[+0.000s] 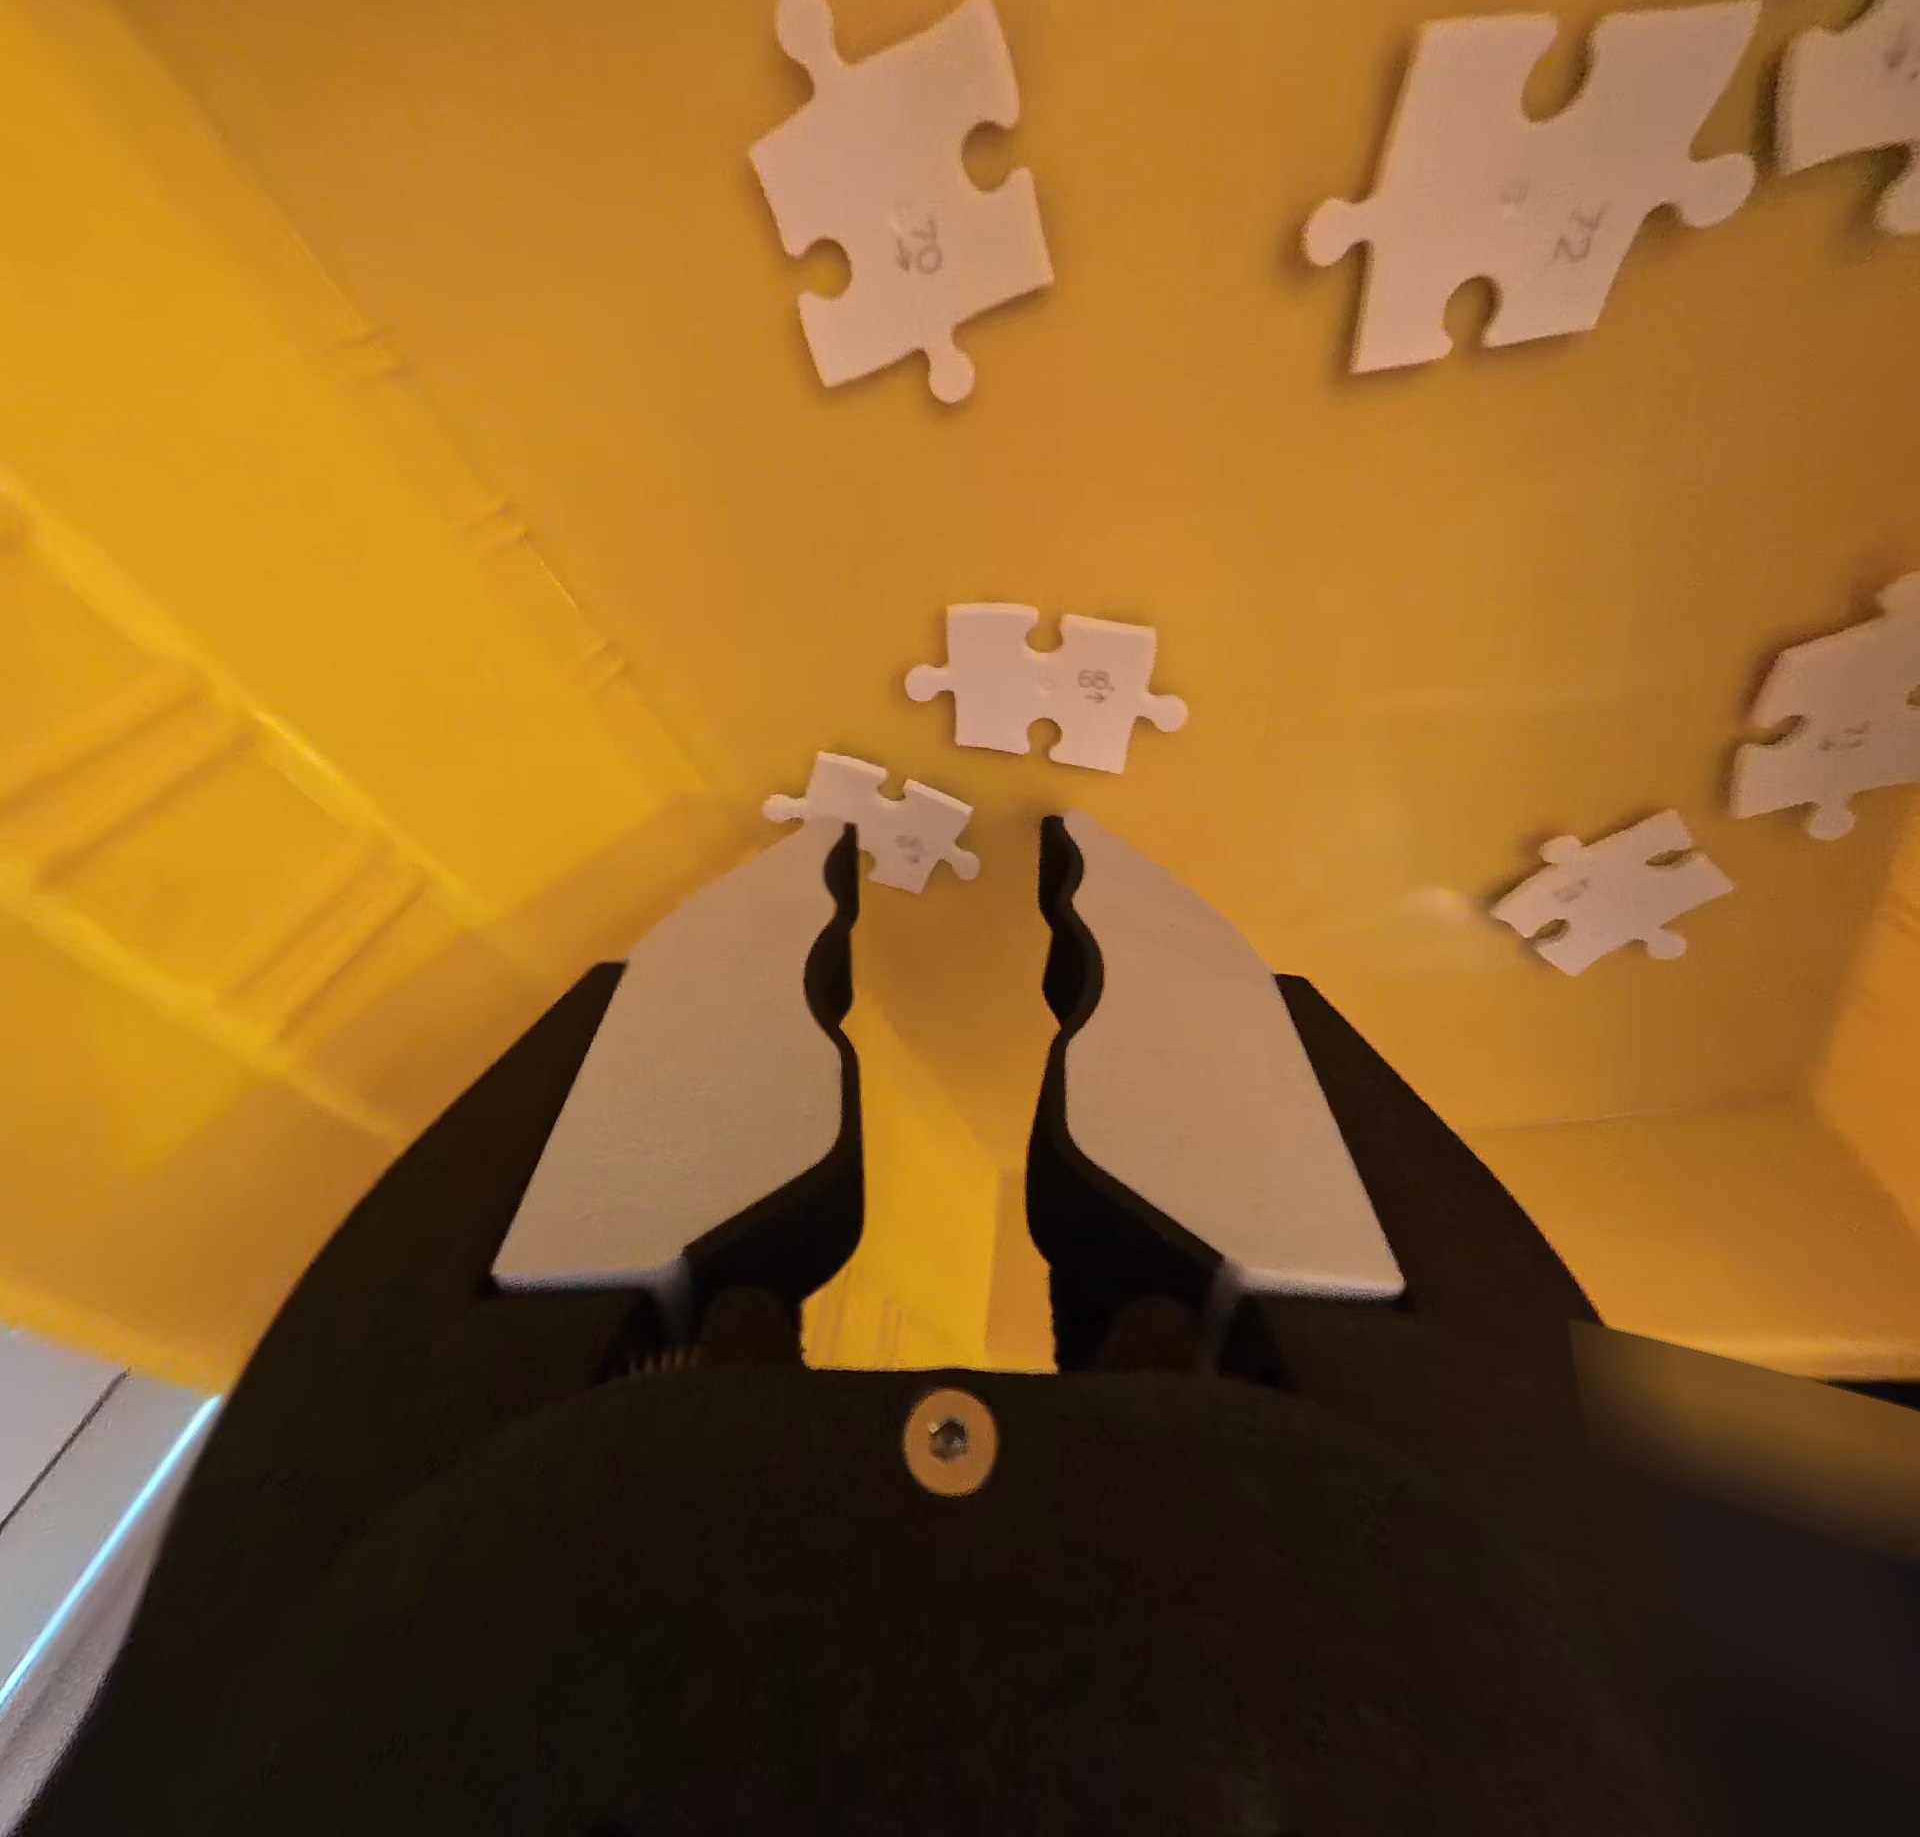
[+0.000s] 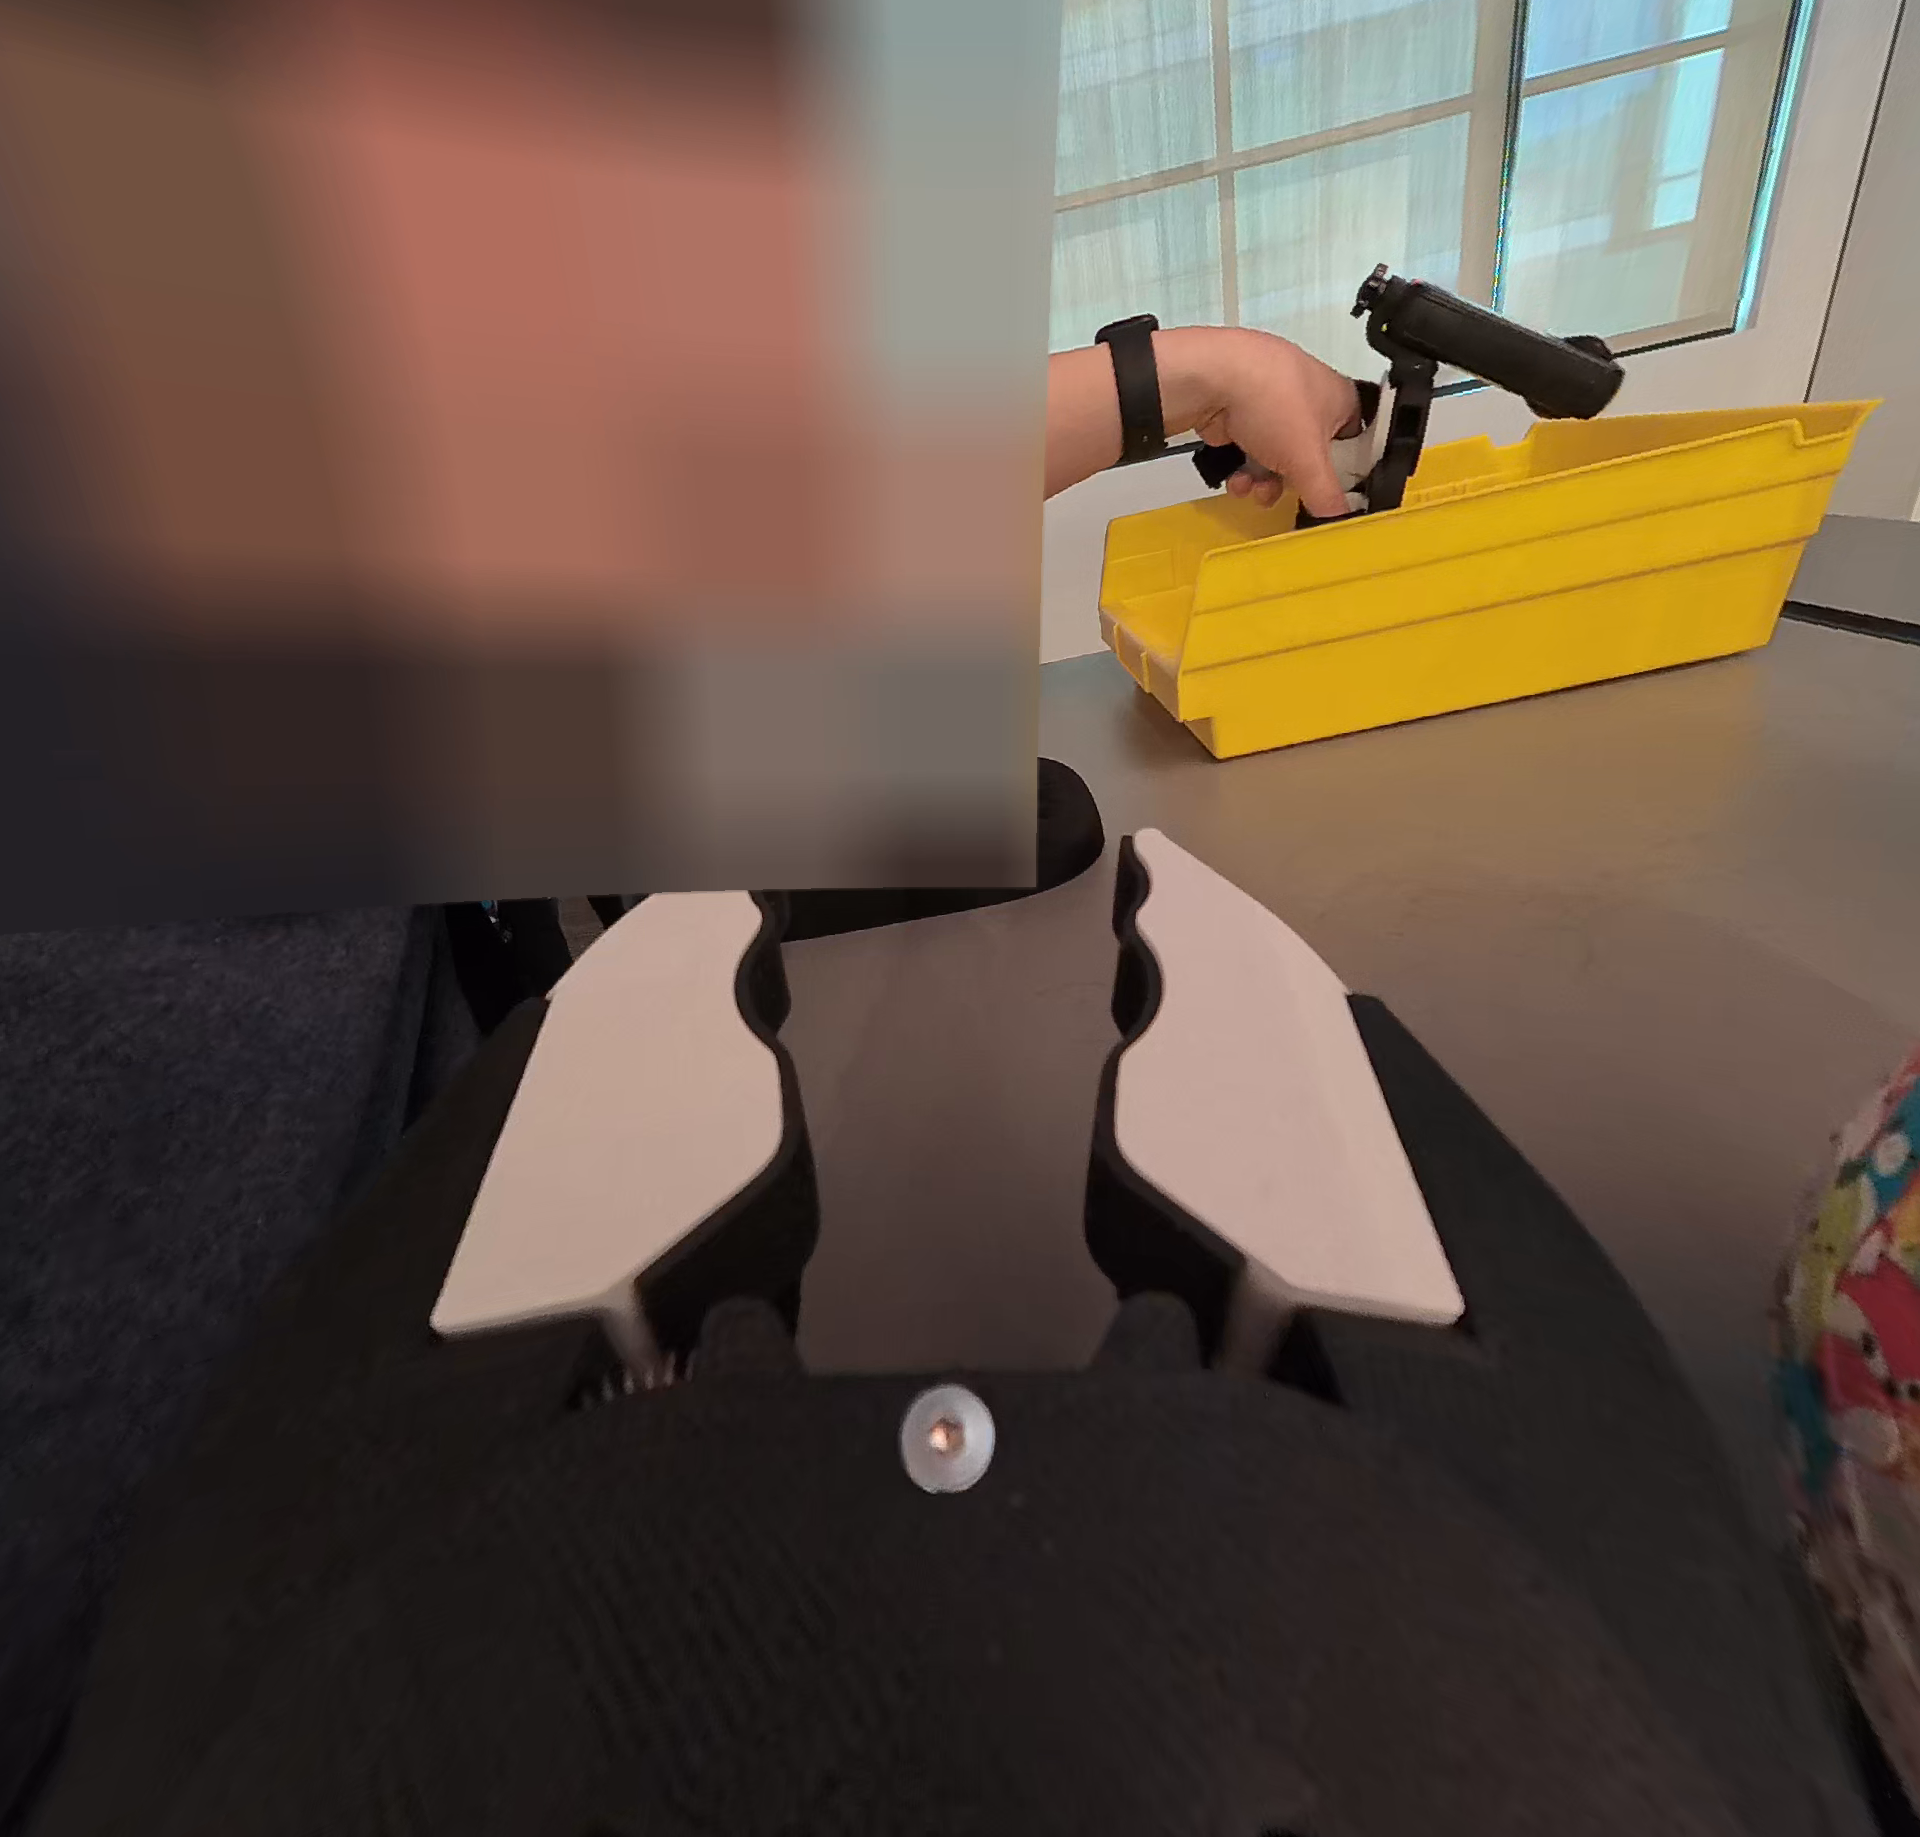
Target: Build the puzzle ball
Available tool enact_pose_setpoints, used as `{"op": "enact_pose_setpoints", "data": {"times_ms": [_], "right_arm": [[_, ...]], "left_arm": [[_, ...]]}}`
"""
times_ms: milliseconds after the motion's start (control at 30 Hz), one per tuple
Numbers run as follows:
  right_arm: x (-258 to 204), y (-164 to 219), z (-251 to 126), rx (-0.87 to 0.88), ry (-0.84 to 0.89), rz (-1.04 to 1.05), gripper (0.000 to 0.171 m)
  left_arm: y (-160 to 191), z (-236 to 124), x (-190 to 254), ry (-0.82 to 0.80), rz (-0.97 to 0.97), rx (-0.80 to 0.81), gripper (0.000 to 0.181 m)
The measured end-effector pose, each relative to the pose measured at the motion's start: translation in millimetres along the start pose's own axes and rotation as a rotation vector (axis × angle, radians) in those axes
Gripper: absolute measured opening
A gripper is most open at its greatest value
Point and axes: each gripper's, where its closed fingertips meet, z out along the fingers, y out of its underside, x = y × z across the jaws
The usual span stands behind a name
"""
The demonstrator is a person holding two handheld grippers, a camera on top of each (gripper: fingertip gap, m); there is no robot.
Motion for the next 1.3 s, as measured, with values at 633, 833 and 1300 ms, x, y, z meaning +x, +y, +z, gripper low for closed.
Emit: {"op": "enact_pose_setpoints", "data": {"times_ms": [633, 833, 1300], "right_arm": [[-3, 1, 1, -0.009, -0.01, -0.014, 0.061], [-3, 2, 2, -0.011, -0.012, -0.015, 0.061], [-11, 3, 4, -0.017, -0.043, -0.027, 0.061]], "left_arm": [[25, -8, 17, 0.149, -0.017, 0.049, 0.036], [25, -5, 7, 0.056, -0.034, 0.022, 0.036], [26, 5, 12, 0.131, -0.093, 0.017, 0.017]]}}
